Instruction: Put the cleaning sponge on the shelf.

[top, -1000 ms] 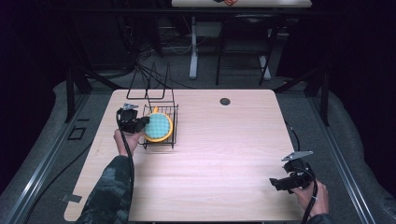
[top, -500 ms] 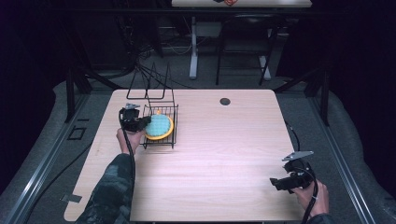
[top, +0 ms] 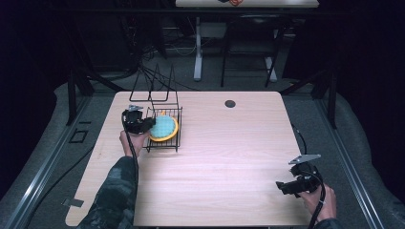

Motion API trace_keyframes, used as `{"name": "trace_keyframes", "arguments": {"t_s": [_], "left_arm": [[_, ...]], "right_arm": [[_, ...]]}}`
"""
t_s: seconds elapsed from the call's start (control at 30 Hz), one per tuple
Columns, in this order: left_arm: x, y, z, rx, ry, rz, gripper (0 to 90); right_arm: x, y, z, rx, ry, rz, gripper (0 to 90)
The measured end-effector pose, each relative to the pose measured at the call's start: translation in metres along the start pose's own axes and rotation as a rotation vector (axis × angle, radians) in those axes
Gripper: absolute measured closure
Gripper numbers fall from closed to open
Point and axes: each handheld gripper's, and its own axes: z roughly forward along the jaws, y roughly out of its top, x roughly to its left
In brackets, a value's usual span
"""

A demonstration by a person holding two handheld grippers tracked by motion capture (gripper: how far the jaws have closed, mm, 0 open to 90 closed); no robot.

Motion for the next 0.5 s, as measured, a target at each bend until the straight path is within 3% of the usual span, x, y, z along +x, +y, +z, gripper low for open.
{"name": "trace_keyframes", "arguments": {"t_s": [0.17,0.27,0.5], "left_arm": [[-0.005,0.004,-0.004,0.023,0.025,0.021,44.2],[-0.009,0.003,-0.009,0.033,0.038,0.014,33.8],[-0.008,-0.001,-0.021,0.026,0.062,-0.024,20.6]], "right_arm": [[-0.001,-0.001,-0.001,-0.01,-0.006,-0.004,6.6],[0.0,-0.001,-0.003,-0.015,-0.005,0.004,6.7],[0.0,-0.001,-0.005,-0.028,-0.012,-0.005,6.8]]}}
